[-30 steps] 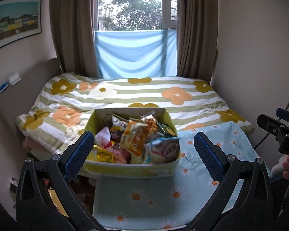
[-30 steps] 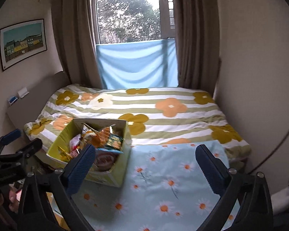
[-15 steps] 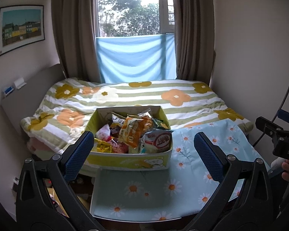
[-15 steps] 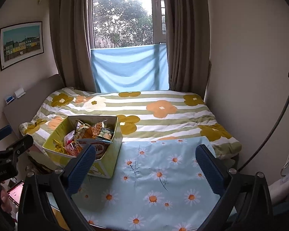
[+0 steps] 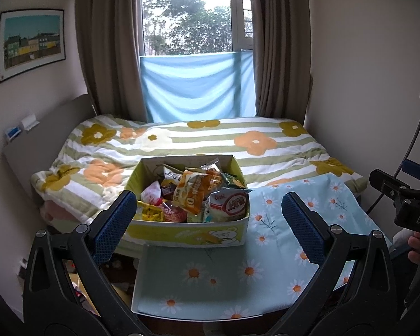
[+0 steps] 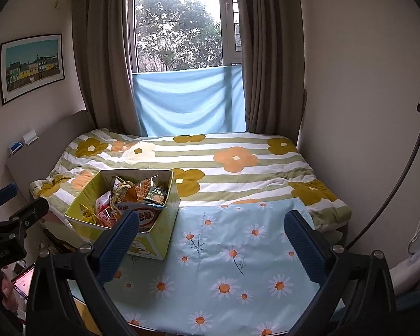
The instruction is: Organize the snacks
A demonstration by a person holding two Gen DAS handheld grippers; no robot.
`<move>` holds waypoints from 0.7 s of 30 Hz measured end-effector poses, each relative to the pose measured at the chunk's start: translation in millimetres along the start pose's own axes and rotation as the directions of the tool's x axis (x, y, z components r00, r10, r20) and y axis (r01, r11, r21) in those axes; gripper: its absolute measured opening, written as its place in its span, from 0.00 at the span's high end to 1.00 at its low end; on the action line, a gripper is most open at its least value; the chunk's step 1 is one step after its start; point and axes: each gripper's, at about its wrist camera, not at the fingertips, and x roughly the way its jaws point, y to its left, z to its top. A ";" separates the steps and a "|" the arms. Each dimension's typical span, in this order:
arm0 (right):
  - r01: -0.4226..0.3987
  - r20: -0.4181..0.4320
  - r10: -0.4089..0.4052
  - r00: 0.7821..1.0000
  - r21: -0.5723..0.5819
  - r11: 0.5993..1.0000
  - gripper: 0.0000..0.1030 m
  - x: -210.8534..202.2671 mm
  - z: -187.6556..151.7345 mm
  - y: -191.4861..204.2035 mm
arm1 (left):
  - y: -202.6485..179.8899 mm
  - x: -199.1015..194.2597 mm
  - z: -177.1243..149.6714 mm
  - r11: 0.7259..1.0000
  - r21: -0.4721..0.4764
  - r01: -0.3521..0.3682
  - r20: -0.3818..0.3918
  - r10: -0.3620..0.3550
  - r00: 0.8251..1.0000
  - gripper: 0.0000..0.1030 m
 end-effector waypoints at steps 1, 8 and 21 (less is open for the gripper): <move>-0.002 0.000 0.002 1.000 0.000 1.000 0.00 0.8 0.1 -0.8 | 0.1 -0.1 0.0 1.000 0.001 -0.001 0.001 0.001 1.000 0.00; 0.000 0.000 0.000 1.000 -0.001 1.000 0.00 -1.9 -0.7 0.6 | -1.2 -0.2 -0.1 1.000 0.000 -0.008 0.001 0.008 1.000 0.00; -0.004 0.000 0.004 1.000 0.000 1.000 0.00 -2.9 -1.3 2.0 | 3.3 -1.9 -0.3 1.000 -0.008 -0.021 -0.001 0.021 1.000 0.00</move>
